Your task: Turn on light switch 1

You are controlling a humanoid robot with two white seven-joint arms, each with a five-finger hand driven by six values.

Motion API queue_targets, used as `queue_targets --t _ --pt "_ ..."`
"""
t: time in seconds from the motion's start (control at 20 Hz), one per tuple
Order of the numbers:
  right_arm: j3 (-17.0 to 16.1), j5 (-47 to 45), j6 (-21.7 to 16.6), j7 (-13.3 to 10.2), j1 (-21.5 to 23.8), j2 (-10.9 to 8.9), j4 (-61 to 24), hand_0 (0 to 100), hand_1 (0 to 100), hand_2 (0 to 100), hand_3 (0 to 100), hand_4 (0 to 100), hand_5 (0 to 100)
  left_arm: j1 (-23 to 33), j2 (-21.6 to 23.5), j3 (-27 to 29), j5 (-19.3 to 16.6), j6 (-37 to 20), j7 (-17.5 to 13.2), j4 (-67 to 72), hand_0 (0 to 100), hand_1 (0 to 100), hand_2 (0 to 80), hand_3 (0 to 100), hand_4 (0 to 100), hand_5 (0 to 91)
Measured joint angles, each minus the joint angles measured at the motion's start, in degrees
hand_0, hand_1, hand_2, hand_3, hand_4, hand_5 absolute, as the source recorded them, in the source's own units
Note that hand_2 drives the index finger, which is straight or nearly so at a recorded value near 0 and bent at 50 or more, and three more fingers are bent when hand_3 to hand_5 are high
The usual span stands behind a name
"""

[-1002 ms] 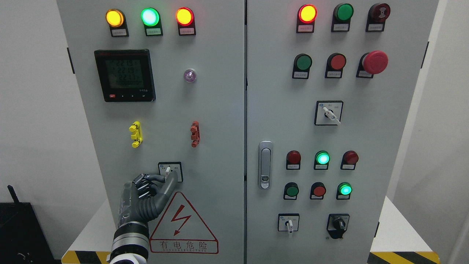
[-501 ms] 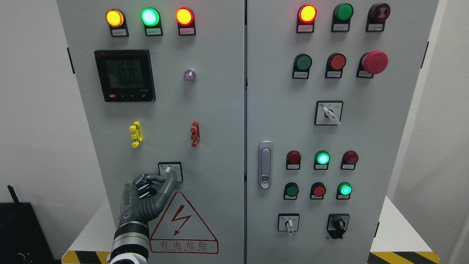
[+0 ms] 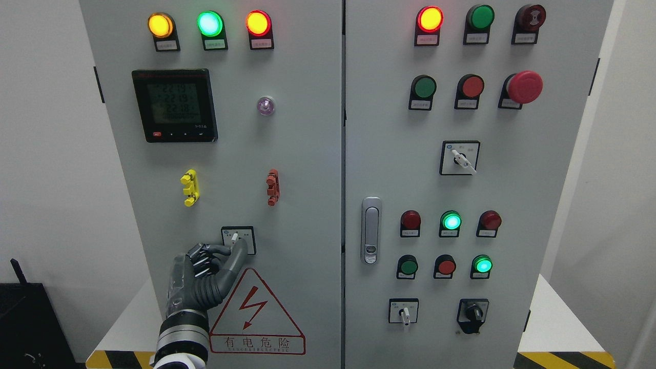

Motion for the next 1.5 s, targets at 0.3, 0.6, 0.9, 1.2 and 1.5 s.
queue_targets --t 0.3,0.6,0.9,1.2,1.5 --pt "0.00 0.00 0.00 0.00 0.00 0.00 0.00 0 0 0 0 0 0 -0.02 -0.01 -0.01 -0.02 0.01 -0.14 0.00 37 71 60.1 93 94 84.5" --pt "0.00 0.00 0.00 0.00 0.00 0.00 0.00 0 0 0 0 0 0 -0.02 -0.02 -0.02 -0.05 0.01 -0.20 0.01 43 71 60.1 93 94 84.5" --pt "0.00 0.00 0.00 0.00 0.00 0.00 0.00 0 0 0 0 0 0 0.05 -0.01 -0.02 -0.03 0.01 -0.39 0.01 49 70 60.3 93 94 84.8" --pt "0.00 0.00 0.00 0.00 0.00 0.00 0.00 0 0 0 0 0 0 0.12 -0.02 -0.03 -0.01 0.01 -0.40 0.02 51 68 61.2 94 94 84.7" --pt "0.00 0.00 0.00 0.00 0.00 0.00 0.00 0 0 0 0 0 0 0.13 -0.01 -0.03 -0.04 0.57 -0.27 0.01 52 66 61.9 94 94 85.0"
